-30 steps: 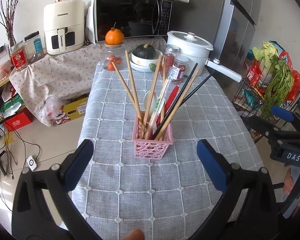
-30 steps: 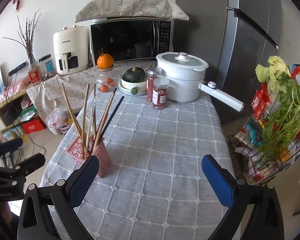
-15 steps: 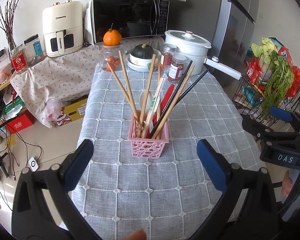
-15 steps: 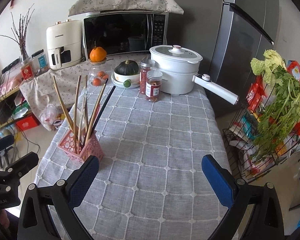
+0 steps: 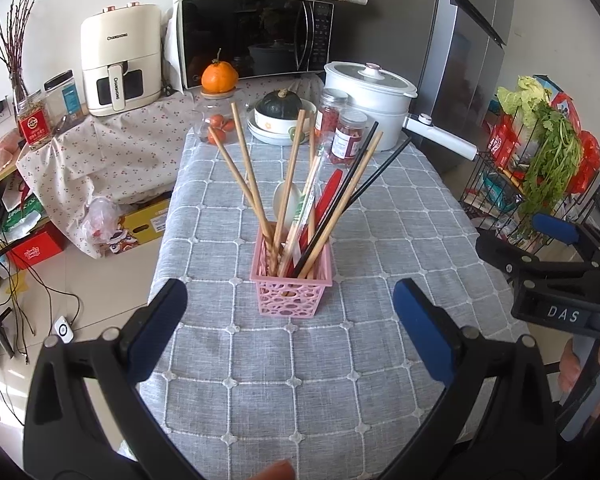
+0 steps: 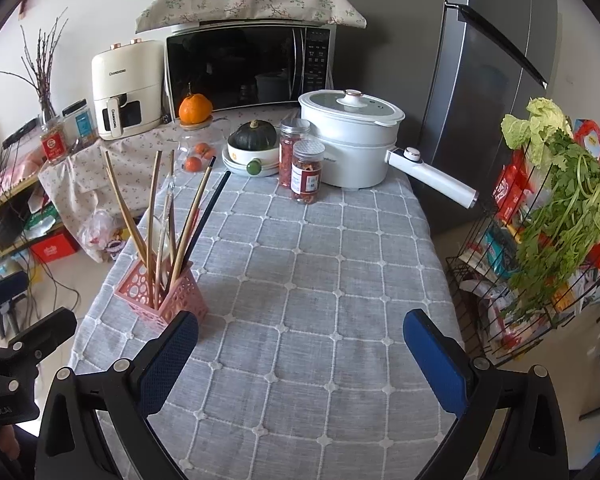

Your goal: Organize utensils

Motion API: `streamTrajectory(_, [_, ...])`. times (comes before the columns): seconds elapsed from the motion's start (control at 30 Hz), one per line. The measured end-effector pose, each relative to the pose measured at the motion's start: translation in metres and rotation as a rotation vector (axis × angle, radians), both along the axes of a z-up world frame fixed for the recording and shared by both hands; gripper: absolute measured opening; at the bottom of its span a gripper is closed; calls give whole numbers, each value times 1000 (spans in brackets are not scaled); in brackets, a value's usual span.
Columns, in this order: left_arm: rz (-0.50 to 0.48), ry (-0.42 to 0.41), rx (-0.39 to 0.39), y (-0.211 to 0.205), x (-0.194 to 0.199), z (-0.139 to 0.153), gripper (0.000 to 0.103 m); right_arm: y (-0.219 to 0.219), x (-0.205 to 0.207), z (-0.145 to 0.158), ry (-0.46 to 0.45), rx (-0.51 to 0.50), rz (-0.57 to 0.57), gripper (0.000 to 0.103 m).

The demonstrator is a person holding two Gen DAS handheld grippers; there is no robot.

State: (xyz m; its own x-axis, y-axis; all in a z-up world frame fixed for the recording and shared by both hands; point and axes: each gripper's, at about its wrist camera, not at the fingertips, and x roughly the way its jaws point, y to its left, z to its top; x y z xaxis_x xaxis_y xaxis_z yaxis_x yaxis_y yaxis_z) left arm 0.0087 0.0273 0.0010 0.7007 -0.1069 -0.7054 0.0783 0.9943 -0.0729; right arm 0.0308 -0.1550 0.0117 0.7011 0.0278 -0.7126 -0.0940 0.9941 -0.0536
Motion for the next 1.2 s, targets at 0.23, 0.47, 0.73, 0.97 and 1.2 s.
streamTrajectory(0.23, [-5,0,3,-2,-1,0,102,-2,2,-1,5,4,-1,103])
streamTrajectory(0.47, [-6,0,4,-1,0,0,102,-3,2,-2,2,4,-5,103])
streamTrajectory(0.73, [-5,2,4,-1,0,0,102,-4,2,-2,4,4,-5,103])
streamTrajectory(0.97, [-5,1,6,0,0,-1,102,-4,2,-3,6,3,-8,103])
streamTrajectory(1.2, [-1,1,10,1,0,-2,102,-4,2,-3,7,3,-8,103])
